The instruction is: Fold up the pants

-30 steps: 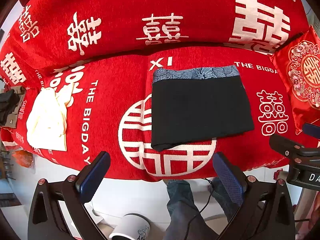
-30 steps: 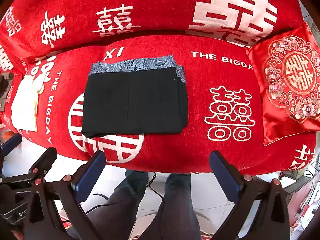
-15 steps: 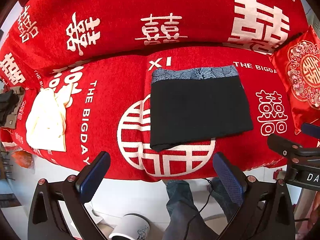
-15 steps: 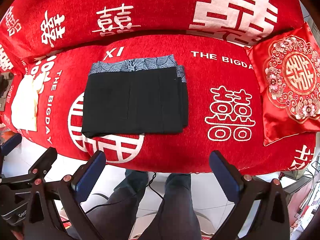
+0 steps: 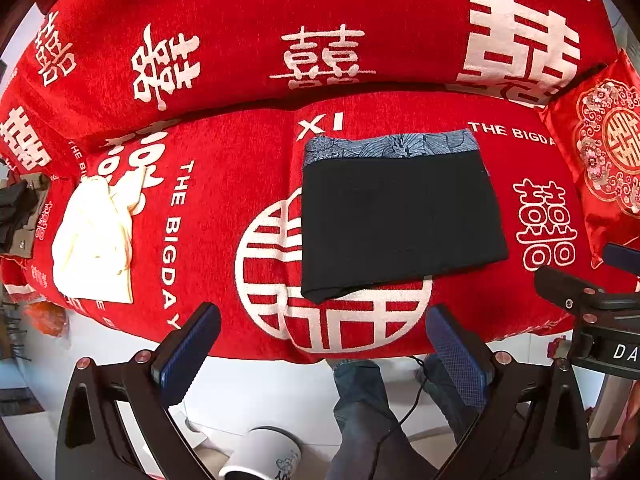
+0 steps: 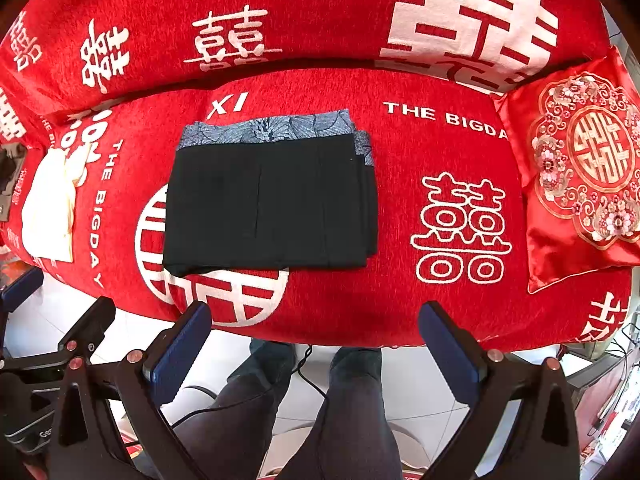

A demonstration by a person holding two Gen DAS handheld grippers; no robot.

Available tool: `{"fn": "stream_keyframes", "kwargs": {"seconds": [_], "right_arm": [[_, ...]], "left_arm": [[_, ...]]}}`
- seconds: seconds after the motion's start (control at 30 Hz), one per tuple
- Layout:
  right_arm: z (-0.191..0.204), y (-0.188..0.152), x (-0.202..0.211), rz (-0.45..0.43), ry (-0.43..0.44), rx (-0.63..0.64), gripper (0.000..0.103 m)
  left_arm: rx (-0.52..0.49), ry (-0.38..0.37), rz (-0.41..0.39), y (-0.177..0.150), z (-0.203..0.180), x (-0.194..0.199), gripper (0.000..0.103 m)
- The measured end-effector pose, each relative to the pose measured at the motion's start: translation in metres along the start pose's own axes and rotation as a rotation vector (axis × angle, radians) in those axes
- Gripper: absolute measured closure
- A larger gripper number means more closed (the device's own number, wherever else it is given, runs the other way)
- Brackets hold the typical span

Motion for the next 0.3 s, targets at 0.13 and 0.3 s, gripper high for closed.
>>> {"fn": "stream_keyframes", "kwargs": {"seconds": [0.13, 0.3], "right_arm": [[-0.0006, 0.0007, -0.0002, -0.001, 0.001, 0.003, 0.0], [-0.0018, 0.0034, -0.0019, 0.001, 0.0, 0.005, 0.0]], "left_arm": [[0.016, -0.025, 0.003, -0.0018, 0.003, -0.0025, 0.0], [0.01, -0.035, -0.008, -0.0028, 0.0016, -0.001, 0.0]]}}
Point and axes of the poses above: each gripper's, at about its wrist camera, not at the fingertips, and x roughly against the way its jaws point, z to its left, y to its top, the point moved 4 cm from there along -x, roughly the way its jaws point, and after that the axes turned 4 degrees about z, right-handed, at the moved point
